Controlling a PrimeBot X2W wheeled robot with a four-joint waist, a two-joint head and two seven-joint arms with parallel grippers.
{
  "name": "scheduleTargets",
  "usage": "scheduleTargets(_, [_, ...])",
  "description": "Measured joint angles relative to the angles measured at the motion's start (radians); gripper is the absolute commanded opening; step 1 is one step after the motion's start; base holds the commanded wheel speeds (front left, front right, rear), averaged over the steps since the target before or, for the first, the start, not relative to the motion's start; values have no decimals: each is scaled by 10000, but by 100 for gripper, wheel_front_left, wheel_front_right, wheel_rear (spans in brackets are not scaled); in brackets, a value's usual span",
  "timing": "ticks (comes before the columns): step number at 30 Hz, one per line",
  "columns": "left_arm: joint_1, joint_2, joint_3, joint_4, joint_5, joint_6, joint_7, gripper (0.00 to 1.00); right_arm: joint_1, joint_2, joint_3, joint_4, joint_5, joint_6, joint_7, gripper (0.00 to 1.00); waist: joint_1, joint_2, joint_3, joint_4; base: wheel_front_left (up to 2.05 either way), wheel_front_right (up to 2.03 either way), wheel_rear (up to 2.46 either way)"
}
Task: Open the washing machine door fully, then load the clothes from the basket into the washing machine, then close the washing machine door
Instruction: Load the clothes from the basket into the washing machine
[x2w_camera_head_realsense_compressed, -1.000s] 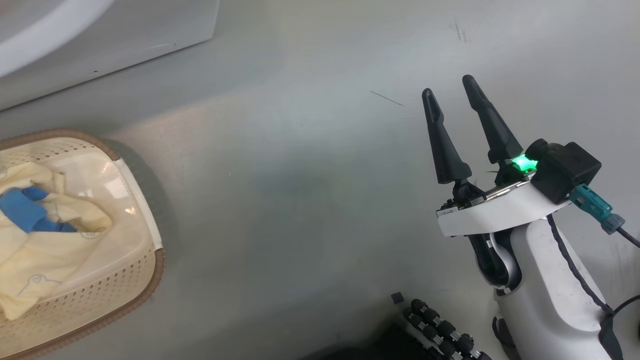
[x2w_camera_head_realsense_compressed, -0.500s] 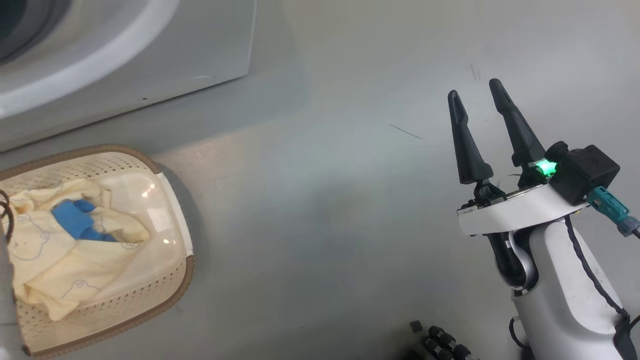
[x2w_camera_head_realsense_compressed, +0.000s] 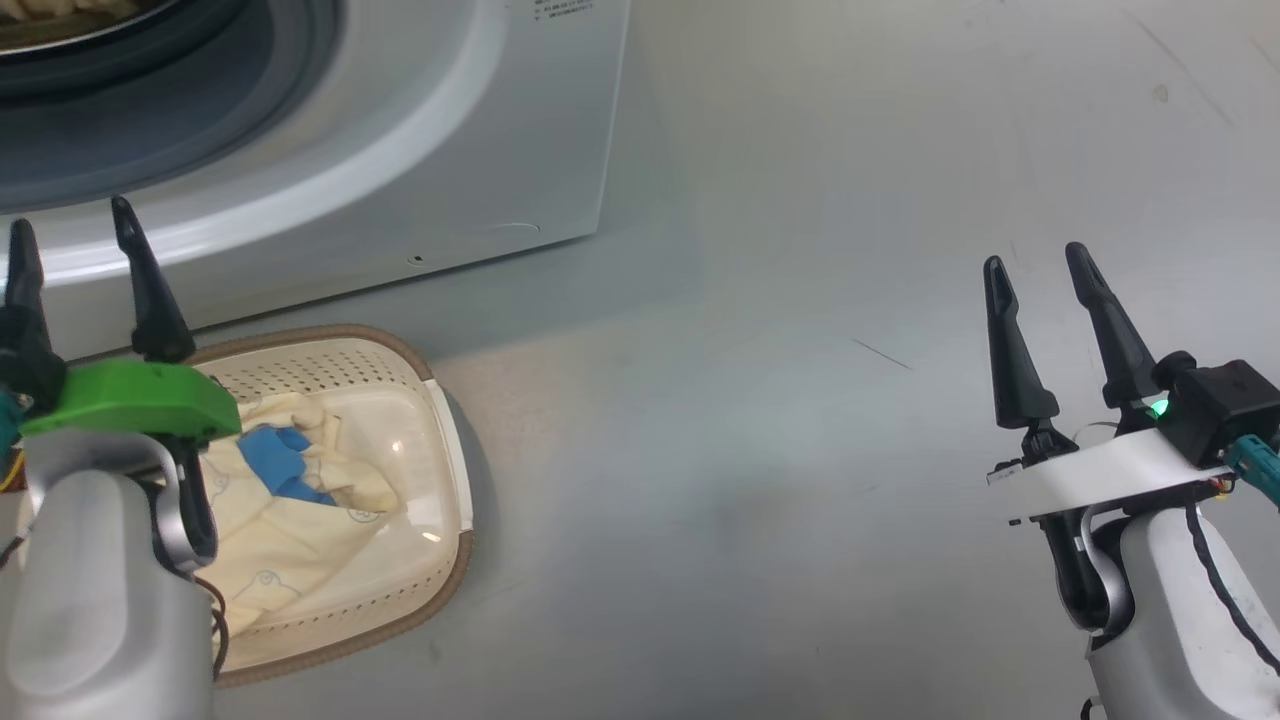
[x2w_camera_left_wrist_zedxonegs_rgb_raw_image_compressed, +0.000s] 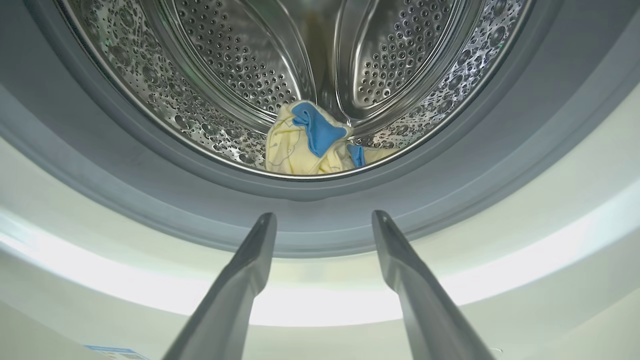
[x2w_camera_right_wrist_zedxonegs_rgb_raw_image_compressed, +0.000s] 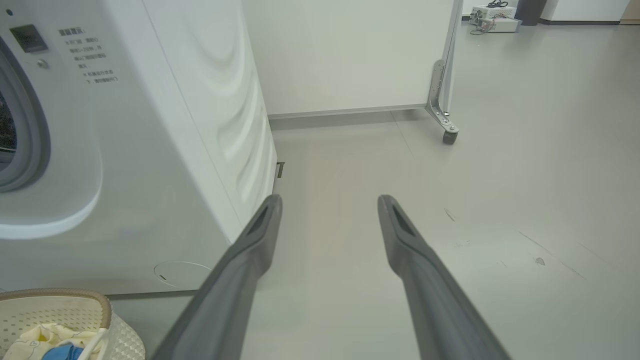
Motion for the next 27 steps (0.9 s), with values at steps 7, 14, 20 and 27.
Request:
scheduleTargets(7, [1472,-378,-251,-838,245,0,8,100,524,-136,-115,178,-215,0,0,100,0,0,-920,525,0,0,0])
scheduleTargets(14, [2701,-401,-433,-1534,255,-100,8,100,1145,-142,-138,399,-288,0,2,100,0,0,-1919,983,0,0,0])
scheduleTargets(20, [3778,-430,-711,-1806,255,-284,10,100,1750,-54,-81,556,-384,0,2,100,0,0,-2798,1300,0,0,0])
scheduleTargets(27, [4792,-431,-1279,-1841,257,-677,10,100,2331,38,163,698,-439,0,2,100,-1,0,-3820,1597,0,0,0])
